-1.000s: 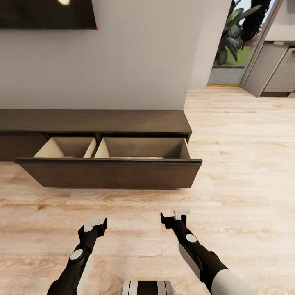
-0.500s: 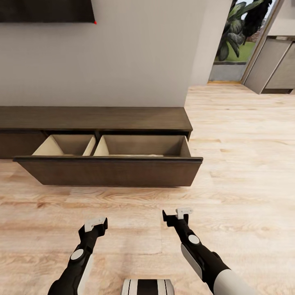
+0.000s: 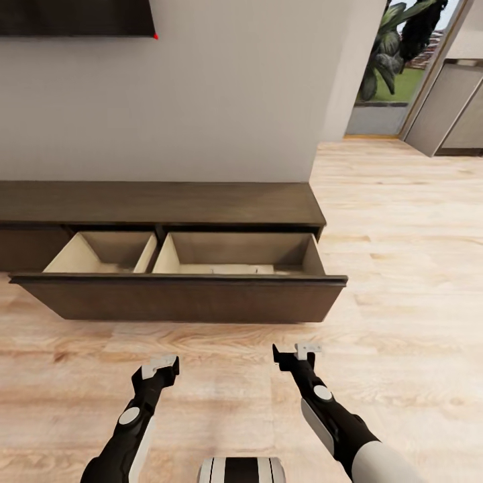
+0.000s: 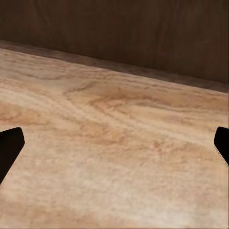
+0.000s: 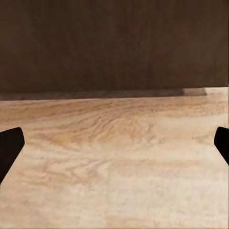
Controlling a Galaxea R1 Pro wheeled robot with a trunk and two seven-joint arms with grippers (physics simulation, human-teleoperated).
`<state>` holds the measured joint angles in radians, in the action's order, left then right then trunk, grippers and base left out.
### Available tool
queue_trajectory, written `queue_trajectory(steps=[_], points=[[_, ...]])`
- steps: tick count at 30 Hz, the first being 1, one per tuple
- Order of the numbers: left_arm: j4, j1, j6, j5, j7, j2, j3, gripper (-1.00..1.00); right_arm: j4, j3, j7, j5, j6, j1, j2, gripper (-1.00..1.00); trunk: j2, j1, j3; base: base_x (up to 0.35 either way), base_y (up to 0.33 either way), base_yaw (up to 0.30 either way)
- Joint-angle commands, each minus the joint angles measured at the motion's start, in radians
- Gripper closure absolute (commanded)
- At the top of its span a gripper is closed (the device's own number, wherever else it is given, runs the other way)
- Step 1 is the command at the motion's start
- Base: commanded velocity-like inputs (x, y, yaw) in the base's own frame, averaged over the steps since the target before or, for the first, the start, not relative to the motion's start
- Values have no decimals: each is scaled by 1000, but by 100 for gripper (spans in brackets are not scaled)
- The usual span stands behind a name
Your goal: Place each of the two pumpkins and all three candles from the living room inside a cabinet in the living room (use any cabinet), then make sure every cabinet is closed, and position the cauldron so it is next to a table in the living room.
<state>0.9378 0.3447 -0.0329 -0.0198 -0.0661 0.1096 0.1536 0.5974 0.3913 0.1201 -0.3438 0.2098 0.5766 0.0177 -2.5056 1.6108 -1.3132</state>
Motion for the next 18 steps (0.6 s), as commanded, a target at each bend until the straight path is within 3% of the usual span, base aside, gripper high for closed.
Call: queue_trajectory(steps=[1,5,9,14,18], points=[[-1,0,-3,-2,-1,0,1,-100,-1,8,7,-10,6,1,-2,-100,0,0,-1,333,99,0],[0,0,-4,-3,-1,0,-7,-100,-1,8,6,-8,6,-1,-2,-100,0,0,-1,313,57,0],[3,0,-9,-3,-1,0,-23,-100,0,8,0,0,6,-17,-5,-100,0,0,-1,101,9,0],[9,0,-11,-2,-2,9,-37,-100,7,9,-70,-4,43,-39,-64,-100,0,0,-1,15,1,0],[10,0,-10,-3,-2,20,-49,-100,2,2,-82,-10,61,-42,-74,-100,0,0,-1,136,33,0]])
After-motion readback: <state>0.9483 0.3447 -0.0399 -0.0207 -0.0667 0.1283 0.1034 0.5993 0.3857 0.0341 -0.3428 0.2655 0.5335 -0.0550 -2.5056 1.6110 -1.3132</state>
